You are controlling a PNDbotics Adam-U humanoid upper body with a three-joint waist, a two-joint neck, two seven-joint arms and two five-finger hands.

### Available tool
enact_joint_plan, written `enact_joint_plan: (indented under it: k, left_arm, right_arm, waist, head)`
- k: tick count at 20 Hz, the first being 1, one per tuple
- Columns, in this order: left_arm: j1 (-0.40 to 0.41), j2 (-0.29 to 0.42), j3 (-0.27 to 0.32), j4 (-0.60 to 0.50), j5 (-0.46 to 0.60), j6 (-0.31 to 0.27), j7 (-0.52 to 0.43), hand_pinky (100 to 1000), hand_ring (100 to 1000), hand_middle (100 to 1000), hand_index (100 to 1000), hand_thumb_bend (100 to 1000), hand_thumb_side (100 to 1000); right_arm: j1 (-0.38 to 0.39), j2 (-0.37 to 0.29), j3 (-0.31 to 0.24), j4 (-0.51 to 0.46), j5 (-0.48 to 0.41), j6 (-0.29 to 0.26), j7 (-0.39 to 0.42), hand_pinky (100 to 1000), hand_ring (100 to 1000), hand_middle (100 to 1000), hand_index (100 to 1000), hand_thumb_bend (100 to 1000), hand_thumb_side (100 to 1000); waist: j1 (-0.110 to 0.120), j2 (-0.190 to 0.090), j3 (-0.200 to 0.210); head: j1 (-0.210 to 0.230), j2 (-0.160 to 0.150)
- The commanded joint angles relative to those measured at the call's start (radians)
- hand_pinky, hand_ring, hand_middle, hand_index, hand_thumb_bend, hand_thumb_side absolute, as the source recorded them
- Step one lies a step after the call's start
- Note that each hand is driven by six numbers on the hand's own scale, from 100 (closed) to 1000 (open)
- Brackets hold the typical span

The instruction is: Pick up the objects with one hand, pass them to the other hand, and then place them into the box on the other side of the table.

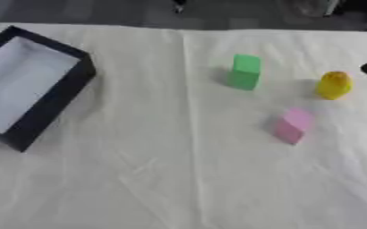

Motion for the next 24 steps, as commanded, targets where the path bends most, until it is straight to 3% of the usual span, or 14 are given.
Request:
enact_joint_plan:
  k: [1,6,11,15,24]
  left_arm:
    - [-0.008,0.030,0.007,-0.017,-0.003,-0.003,-0.003,843,619,669,802,100,792]
    - [-0.011,0.028,0.005,-0.017,-0.006,0.000,-0.002,844,619,669,802,100,795]
    - [-0.016,0.029,0.005,-0.017,-0.007,-0.003,-0.001,844,619,670,802,100,795]
    - [-0.018,0.027,0.002,-0.017,-0.007,-0.003,-0.003,845,619,671,802,100,796]
    - [-0.026,0.019,-0.001,-0.017,-0.012,-0.002,-0.008,846,619,671,802,100,797]
  right_arm:
    - [-0.029,-0.078,0.009,0.068,0.031,-0.040,0.068,712,861,730,820,642,331]
    - [-0.070,-0.073,0.019,0.168,0.074,-0.094,0.171,732,861,733,833,620,347]
    - [-0.091,-0.056,0.022,0.215,0.098,-0.123,0.215,731,859,729,835,615,349]
    - [-0.107,-0.042,0.025,0.232,0.106,-0.130,0.210,726,858,728,836,619,343]
    - [-0.146,-0.006,0.042,0.276,0.131,-0.121,0.166,713,851,719,838,629,339]
  waist:
    - [-0.002,-0.007,0.005]
    - [-0.008,0.003,0.014]
    - [-0.008,0.011,0.020]
    - [-0.006,0.016,0.020]
    - [-0.003,0.031,0.036]
  head:
    - [-0.007,-0.007]
    - [-0.035,0.002]
    - [-0.073,0.009]
    - [-0.083,0.014]
    - [-0.104,-0.008]
